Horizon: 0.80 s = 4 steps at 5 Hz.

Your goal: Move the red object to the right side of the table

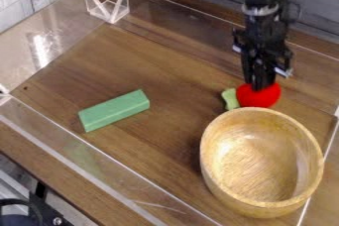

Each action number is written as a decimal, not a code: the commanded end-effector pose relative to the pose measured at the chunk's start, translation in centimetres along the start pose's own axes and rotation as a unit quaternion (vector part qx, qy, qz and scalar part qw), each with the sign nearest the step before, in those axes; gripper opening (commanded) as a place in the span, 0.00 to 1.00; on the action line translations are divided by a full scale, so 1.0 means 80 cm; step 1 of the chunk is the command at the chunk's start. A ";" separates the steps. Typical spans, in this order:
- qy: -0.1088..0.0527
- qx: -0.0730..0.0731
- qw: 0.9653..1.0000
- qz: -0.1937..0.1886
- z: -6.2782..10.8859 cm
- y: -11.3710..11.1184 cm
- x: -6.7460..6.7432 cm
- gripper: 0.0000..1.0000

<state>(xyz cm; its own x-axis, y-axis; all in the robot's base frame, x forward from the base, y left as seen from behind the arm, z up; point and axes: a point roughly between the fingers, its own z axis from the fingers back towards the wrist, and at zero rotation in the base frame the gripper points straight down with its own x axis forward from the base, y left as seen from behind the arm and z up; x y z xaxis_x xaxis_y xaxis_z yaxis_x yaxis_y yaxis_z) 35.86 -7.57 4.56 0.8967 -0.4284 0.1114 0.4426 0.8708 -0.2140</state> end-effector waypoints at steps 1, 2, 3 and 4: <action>-0.016 0.005 1.000 -0.018 0.014 0.005 0.015 0.00; -0.012 0.001 1.000 -0.024 0.014 0.011 0.018 1.00; -0.015 0.002 1.000 -0.005 0.012 0.003 0.022 1.00; -0.016 0.000 1.000 0.017 0.002 -0.006 0.026 1.00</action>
<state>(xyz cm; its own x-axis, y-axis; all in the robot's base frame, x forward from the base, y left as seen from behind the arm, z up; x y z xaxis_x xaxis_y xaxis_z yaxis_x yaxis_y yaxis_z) 36.97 -8.23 3.59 0.9190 -0.3837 0.0907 0.3942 0.8903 -0.2281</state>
